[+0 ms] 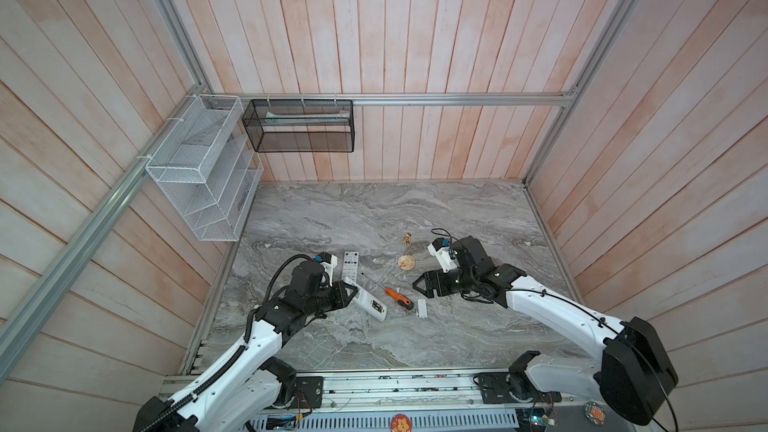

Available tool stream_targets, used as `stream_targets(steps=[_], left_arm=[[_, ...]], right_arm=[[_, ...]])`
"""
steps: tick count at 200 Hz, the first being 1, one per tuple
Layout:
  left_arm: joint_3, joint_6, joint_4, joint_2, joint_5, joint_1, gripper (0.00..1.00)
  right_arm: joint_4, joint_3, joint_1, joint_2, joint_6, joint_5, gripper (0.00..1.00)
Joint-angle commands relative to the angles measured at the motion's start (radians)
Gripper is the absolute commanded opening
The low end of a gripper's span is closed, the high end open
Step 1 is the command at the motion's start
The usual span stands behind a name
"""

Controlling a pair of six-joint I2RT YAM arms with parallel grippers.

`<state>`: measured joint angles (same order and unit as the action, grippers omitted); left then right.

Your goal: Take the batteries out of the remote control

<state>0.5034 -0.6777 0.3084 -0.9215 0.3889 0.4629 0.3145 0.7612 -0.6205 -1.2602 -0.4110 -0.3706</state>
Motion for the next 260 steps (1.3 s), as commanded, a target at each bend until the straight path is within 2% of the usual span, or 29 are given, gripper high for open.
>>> stream_targets(steps=[1, 41, 87, 118, 163, 200, 260], left_arm=[[-0.005, 0.02, -0.007, -0.069, 0.101, -0.003, 0.0], [0.002, 0.049, -0.015, -0.216, 0.177, -0.004, 0.03], [0.01, 0.077, 0.014, -0.364, 0.139, -0.012, 0.14], [0.009, 0.085, 0.027, -0.407, 0.098, -0.026, 0.27], [0.006, 0.086, 0.051, -0.451, 0.051, -0.044, 0.58], [0.01, 0.087, 0.055, -0.434, 0.038, -0.057, 0.79], [0.071, 0.07, 0.137, -0.295, 0.03, -0.058, 0.98]], right_arm=[[0.0, 0.0, -0.007, -0.02, 0.002, -0.027, 0.89], [-0.003, 0.007, -0.03, -0.056, 0.012, -0.015, 0.89], [0.054, 0.093, -0.105, -0.173, 0.105, 0.056, 0.89], [0.08, 0.149, -0.144, -0.267, 0.152, 0.119, 0.86], [0.081, 0.191, -0.162, -0.351, 0.172, 0.156, 0.8], [0.08, 0.199, -0.177, -0.384, 0.193, 0.154, 0.77], [0.096, 0.256, -0.244, -0.492, 0.246, 0.215, 0.76]])
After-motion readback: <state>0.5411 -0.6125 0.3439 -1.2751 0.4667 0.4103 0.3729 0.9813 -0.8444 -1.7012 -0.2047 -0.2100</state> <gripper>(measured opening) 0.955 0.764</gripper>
